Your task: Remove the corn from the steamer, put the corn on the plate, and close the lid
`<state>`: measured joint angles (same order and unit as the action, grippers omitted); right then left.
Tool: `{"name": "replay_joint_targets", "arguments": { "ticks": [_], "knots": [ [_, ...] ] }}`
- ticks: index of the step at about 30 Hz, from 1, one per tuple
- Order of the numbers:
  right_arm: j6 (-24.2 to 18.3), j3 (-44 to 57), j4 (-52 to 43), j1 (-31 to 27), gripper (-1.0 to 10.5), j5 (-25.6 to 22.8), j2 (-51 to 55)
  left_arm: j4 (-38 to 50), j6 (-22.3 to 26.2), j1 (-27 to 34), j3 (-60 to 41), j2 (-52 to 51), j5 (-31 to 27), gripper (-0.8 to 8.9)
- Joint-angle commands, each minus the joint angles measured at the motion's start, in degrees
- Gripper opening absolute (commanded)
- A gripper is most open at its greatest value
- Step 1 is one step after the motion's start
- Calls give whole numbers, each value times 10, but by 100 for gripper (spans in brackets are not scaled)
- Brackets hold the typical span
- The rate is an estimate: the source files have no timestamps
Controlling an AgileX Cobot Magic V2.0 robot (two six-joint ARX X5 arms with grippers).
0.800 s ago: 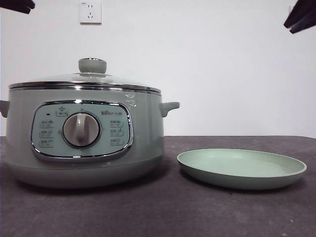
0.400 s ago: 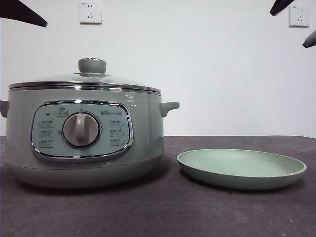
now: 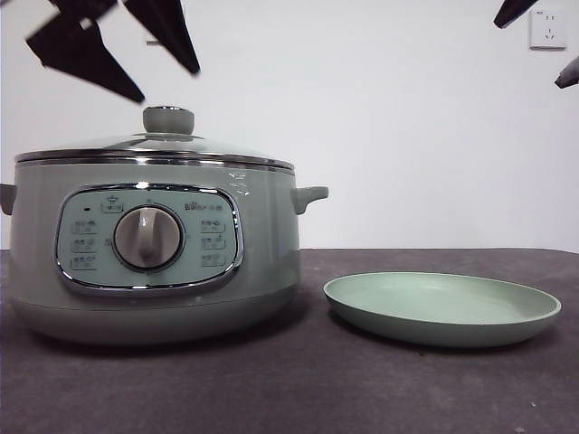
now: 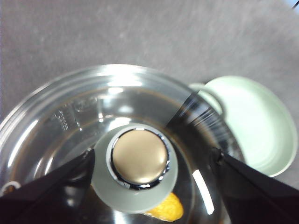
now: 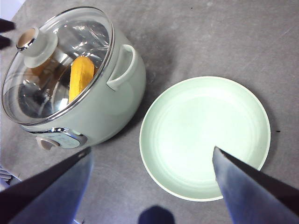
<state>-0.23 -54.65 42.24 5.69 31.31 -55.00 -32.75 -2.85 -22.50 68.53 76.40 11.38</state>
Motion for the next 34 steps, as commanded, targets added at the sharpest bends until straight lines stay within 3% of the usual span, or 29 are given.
{"name": "replay_joint_targets", "arguments": {
  "ticks": [1,7,12,21,24,34],
  "knots": [
    [4,-1,-1,0,428,-2,-1,3,17,-10,-1,23,-16,409],
    [4,-1,-1,0,428,-2,-1,7,30,-21,-1,43,-45,360],
    [4,-1,-1,0,428,-2,-1,6,50,-23,-1,43,-54,-17],
    [10,-1,-14,6,428,-1,-1,39,50,-23,2,29,-59,-9],
    [43,-2,-46,21,428,1,-1,51,49,-22,2,-2,-77,-9],
    [69,-76,-90,151,428,-2,-96,48,48,-22,2,-173,-176,-9]
  ]
}}
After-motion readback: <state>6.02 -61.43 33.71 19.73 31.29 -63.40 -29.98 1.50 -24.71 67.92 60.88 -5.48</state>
